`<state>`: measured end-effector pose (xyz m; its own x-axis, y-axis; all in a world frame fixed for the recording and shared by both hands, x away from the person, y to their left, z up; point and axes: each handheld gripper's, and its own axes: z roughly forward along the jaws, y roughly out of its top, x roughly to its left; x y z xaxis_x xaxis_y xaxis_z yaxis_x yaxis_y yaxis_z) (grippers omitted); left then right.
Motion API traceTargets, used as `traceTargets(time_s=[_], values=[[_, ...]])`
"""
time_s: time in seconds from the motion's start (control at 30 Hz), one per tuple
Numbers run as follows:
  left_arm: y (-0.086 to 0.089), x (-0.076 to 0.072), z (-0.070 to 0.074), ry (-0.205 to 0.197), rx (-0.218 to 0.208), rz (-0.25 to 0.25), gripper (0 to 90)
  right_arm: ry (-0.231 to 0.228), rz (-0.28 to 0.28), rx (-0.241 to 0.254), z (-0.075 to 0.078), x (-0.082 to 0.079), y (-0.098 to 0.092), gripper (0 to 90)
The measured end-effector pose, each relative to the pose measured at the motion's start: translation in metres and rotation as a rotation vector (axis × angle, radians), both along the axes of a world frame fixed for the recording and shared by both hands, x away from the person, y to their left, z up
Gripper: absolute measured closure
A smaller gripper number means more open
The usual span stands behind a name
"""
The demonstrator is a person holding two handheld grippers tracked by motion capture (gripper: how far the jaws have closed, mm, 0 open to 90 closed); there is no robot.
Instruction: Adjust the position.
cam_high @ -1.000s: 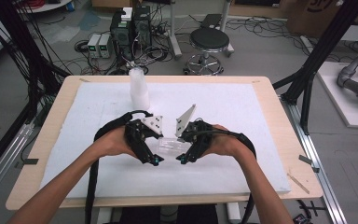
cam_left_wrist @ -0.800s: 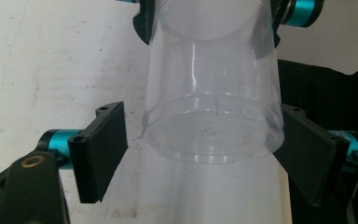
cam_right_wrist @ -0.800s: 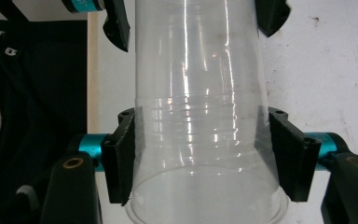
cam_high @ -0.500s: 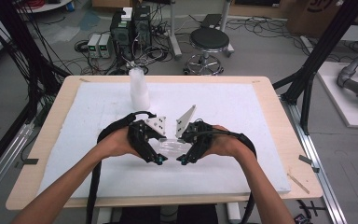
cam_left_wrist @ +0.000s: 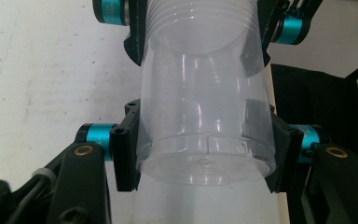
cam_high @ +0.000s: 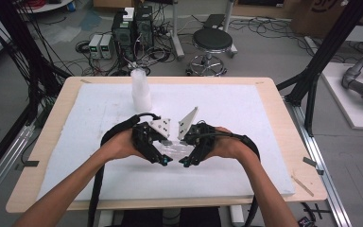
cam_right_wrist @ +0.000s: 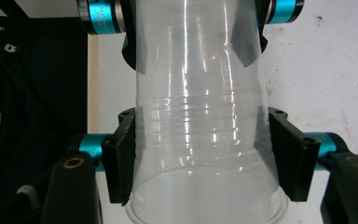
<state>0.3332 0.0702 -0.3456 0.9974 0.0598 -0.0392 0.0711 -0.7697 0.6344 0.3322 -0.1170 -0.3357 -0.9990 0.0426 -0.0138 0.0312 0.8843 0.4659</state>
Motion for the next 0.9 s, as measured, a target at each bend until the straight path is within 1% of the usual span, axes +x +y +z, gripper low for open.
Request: traceTargets(time_s=[0.07, 0.13, 0.17, 0.2, 0.23, 0.27, 0.3, 0.33, 0.37, 0.4, 0.47, 0.53, 0.6, 0.63, 0.67, 0.7, 0.73, 0.8, 0.87, 0.9], values=[[0.0, 0.0, 0.0, 0.003, -0.007, 0.006, 41.8, 0.001, 0.002, -0.002, 0.0, 0.0, 0.0, 34.0], [0.0, -0.001, 0.0, 0.009, -0.01, 0.008, 41.9, -0.007, 0.008, 0.003, 0.0, 0.001, 0.0, 30.2], [0.0, 0.0, 0.0, 0.003, -0.004, 0.001, 41.9, -0.005, 0.013, 0.005, 0.0, 0.001, 0.0, 28.6], [0.0, -0.001, 0.0, 0.002, 0.0, 0.002, 41.9, 0.006, 0.016, 0.006, 0.0, 0.001, -0.001, 25.1], [0.0, -0.001, 0.0, 0.004, 0.001, 0.004, 42.0, 0.006, 0.013, 0.013, 0.0, 0.001, -0.001, 18.4], [0.0, -0.001, 0.0, 0.004, 0.004, 0.005, 42.0, 0.015, 0.01, 0.021, 0.0, 0.001, -0.001, 15.6], [0.0, -0.001, 0.0, 0.003, 0.004, 0.006, 42.0, 0.002, 0.031, 0.041, 0.0, 0.003, -0.002, 14.3], [0.0, 0.0, 0.0, 0.003, 0.006, 0.004, 42.0, 0.002, 0.031, 0.041, 0.0, 0.003, -0.002, 14.3], [-0.001, -0.001, 0.0, 0.011, -0.004, 0.011, 42.0, 0.009, 0.017, 0.039, 0.001, 0.002, -0.002, 14.0], [0.0, 0.0, 0.0, 0.003, 0.002, 0.004, 42.0, -0.004, 0.02, 0.047, 0.001, 0.003, -0.002, 13.8], [0.0, 0.0, 0.0, -0.005, 0.004, 0.003, 42.0, -0.005, 0.013, 0.056, 0.002, 0.002, -0.003, 13.7], [0.003, 0.0, -0.001, -0.011, -0.02, 0.003, 42.0, -0.01, 0.007, 0.077, 0.004, 0.002, -0.005, 13.8], [0.006, 0.0, -0.005, -0.004, -0.061, 0.006, 42.0, -0.008, 0.006, 0.114, 0.005, 0.002, -0.008, 13.8], [0.008, 0.0, -0.008, 0.002, -0.076, 0.012, 42.0, -0.01, 0.006, 0.142, 0.006, 0.002, -0.01, 13.8], [0.01, -0.001, -0.011, -0.011, -0.09, 0.019, 42.0, -0.009, -0.002, 0.171, 0.007, 0.002, -0.012, 13.8], [0.012, -0.001, -0.014, -0.02, -0.096, 0.022, 42.0, -0.003, -0.006, 0.197, 0.008, 0.002, -0.015, 13.9], [0.014, -0.001, -0.017, -0.014, -0.123, 0.033, 42.0, -0.008, -0.012, 0.227, 0.008, 0.003, -0.018, 13.9], [0.018, -0.001, -0.021, -0.013, -0.136, 0.04, 42.0, -0.01, -0.017, 0.252, 0.009, 0.003, -0.02, 13.9], [0.022, -0.002, -0.024, -0.014, -0.15, 0.051, 42.0, -0.033, -0.019, 0.272, 0.01, 0.002, -0.022, 13.8], [0.025, -0.003, -0.025, -0.019, -0.171, 0.053, 42.0, -0.036, -0.021, 0.287, 0.011, 0.002, -0.023, 13.9]])
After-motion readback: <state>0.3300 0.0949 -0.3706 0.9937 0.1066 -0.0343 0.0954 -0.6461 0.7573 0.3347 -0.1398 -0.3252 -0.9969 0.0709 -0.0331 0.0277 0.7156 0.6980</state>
